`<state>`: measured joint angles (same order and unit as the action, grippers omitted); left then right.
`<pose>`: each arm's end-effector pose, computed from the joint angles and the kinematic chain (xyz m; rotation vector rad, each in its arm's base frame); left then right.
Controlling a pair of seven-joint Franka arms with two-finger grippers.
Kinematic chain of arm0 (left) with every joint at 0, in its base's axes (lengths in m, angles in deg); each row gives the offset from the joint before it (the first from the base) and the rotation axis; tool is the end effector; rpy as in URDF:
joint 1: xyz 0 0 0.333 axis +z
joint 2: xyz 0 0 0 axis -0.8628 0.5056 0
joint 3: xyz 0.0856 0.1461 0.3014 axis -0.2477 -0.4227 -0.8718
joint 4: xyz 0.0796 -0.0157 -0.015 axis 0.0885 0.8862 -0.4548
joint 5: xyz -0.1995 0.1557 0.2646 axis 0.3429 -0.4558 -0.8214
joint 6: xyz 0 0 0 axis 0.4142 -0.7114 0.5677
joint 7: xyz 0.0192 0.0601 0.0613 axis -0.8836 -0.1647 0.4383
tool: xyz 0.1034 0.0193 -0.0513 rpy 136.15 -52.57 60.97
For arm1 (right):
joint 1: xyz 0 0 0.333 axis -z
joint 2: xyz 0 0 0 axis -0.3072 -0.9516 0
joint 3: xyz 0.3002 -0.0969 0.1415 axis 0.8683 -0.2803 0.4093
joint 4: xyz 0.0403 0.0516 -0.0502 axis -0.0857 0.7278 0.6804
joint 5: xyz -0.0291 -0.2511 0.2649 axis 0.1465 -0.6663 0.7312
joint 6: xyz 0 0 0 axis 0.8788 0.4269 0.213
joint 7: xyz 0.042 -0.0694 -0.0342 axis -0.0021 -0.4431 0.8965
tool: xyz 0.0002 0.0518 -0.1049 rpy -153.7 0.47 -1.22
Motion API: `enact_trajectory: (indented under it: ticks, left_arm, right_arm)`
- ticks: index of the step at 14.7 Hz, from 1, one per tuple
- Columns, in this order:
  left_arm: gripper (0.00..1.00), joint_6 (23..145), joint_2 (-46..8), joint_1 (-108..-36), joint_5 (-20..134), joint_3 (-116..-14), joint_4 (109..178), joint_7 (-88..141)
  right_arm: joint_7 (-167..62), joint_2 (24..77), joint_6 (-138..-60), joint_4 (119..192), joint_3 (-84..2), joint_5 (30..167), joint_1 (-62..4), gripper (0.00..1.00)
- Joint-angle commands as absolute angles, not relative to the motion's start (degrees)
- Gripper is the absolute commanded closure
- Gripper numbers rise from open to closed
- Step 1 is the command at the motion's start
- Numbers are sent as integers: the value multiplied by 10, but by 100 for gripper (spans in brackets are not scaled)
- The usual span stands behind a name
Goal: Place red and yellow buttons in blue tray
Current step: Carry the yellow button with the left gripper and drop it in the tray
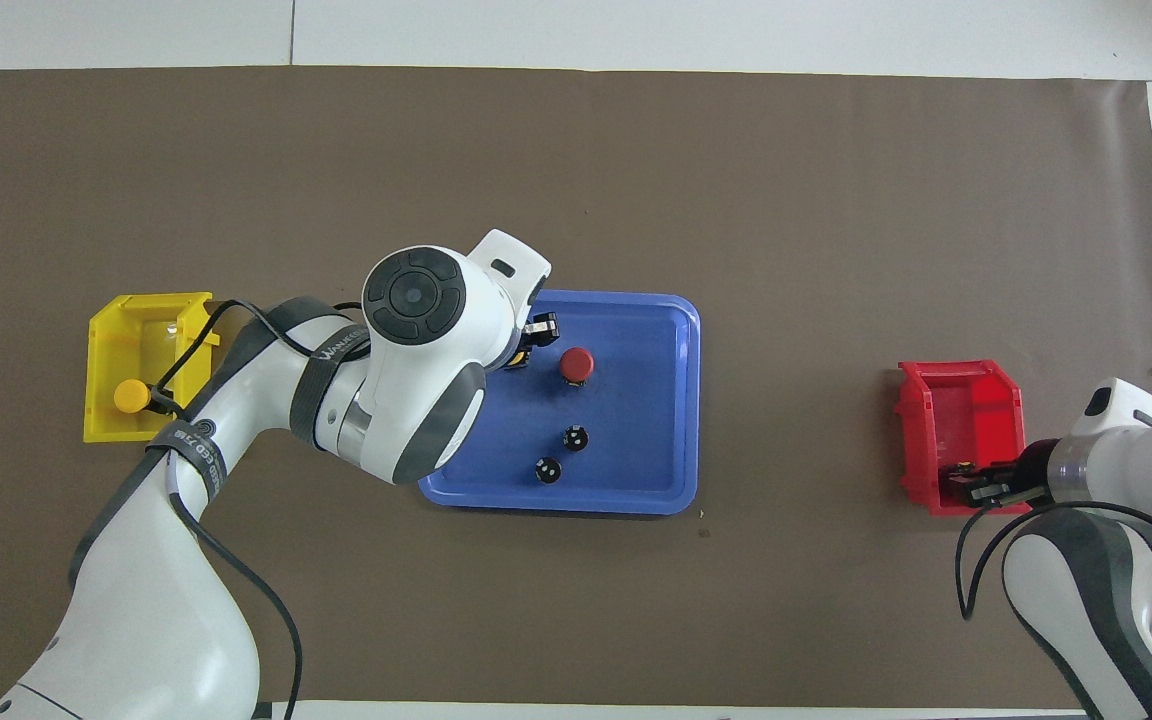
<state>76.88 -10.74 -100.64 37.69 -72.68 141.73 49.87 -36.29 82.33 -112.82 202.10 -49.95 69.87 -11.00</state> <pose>0.4973 -0.3770 0.3845 3.0356 0.1490 0.0539 0.3755 -0.0558 0.3819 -3.0704 -0.3736 0.0487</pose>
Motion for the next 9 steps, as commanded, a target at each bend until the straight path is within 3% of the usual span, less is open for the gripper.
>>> enact_trajectory:
  ticks: [1,2,6,9]
  left_arm:
    - [81,779,-112,-1017,391,-735,1428,495]
    - [66,779,-112,-1017,391,-735,1428,496]
    - [43,765,-125,-1016,392,-735,1419,503]
    - [20,690,-140,-1010,391,-743,1381,502]
  right_arm:
    - [-350,825,-1131,2025,-495,699,-98,61]
    - [-349,825,-1129,2025,-495,699,-97,66]
    - [-349,819,-1117,2015,-495,699,-98,71]
    - [-353,799,-1052,1954,-494,699,-99,71]
